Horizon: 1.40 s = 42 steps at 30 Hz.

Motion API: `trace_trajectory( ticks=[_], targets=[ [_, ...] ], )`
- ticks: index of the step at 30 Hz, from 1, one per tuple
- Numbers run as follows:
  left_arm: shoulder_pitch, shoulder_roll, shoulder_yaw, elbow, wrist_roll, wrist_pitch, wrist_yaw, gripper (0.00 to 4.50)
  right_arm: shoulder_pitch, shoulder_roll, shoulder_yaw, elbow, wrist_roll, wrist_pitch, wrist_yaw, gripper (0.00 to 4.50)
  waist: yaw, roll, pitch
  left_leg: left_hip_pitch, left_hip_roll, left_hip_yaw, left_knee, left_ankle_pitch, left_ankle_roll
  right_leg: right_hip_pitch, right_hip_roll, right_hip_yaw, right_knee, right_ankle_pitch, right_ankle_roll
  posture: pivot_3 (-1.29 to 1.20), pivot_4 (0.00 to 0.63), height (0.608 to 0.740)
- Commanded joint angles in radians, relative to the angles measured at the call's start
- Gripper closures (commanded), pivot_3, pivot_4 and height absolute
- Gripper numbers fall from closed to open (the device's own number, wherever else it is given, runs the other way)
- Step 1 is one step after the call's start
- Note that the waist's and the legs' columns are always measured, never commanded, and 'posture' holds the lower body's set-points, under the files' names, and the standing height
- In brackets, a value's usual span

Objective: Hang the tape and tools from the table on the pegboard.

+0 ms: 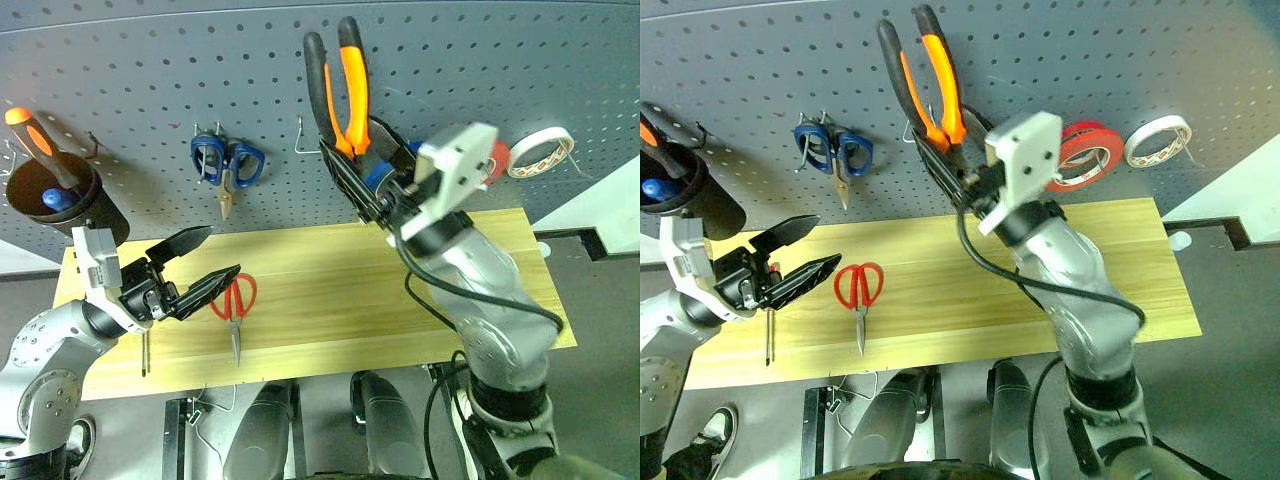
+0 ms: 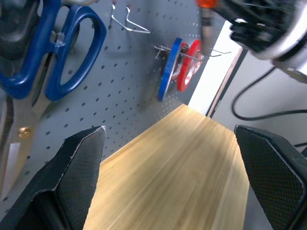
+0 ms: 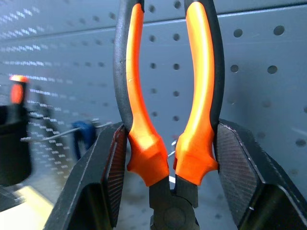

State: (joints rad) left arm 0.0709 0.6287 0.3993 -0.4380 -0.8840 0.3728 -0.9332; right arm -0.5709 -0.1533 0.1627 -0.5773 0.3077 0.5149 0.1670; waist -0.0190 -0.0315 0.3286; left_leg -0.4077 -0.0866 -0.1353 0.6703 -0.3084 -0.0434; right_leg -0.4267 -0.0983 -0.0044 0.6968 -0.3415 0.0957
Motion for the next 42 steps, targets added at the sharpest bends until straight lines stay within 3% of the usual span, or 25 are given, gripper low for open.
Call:
trace_trajectory(
  ticks=[1,15,22,32,42],
  targets=[
    [0.015,-0.006,0.004,-0.005,0.012,-0.026,-0.013,0.00,-0.052,0.041,0.034,0.014,-0.045,-0.079,0.004,2.15,0.001,0.000,0.000,0.000,0.000,0.000,0.000,0.000,0.000,-0.001,0.000,0.000,0.001,0.000,0.000,0.10,0.262,0.725],
    [0.017,-0.027,-0.008,0.014,0.037,-0.037,-0.031,0.00,-0.136,0.176,0.050,0.092,-0.135,-0.189,-0.035,2.15,0.002,0.000,0.000,-0.001,0.001,0.000,0.012,0.001,-0.002,0.001,0.001,0.000,0.007,0.002,-0.002,0.09,0.268,0.725],
    [-0.001,-0.034,-0.015,0.002,0.028,-0.031,-0.017,0.00,-0.142,0.253,0.078,0.288,-0.256,-0.372,-0.102,2.15,-0.001,0.000,0.000,-0.001,0.001,0.000,0.012,0.001,-0.002,0.000,0.001,0.000,0.008,0.002,-0.003,0.11,0.282,0.725],
    [-0.047,-0.032,-0.009,-0.008,-0.011,-0.007,0.014,0.00,-0.217,0.305,0.059,0.485,-0.306,-0.480,-0.119,2.15,-0.002,0.000,0.000,-0.001,0.002,0.000,0.012,0.001,-0.002,0.000,0.002,0.000,0.008,0.002,-0.003,0.12,0.299,0.725],
    [-0.043,-0.037,-0.019,-0.012,0.000,-0.022,0.014,0.00,-0.232,0.306,0.040,0.537,-0.293,-0.523,-0.110,2.15,0.000,0.000,0.000,-0.001,0.002,0.000,0.012,0.002,-0.003,0.000,0.002,0.000,0.008,0.002,-0.003,0.13,0.291,0.725]
  ],
)
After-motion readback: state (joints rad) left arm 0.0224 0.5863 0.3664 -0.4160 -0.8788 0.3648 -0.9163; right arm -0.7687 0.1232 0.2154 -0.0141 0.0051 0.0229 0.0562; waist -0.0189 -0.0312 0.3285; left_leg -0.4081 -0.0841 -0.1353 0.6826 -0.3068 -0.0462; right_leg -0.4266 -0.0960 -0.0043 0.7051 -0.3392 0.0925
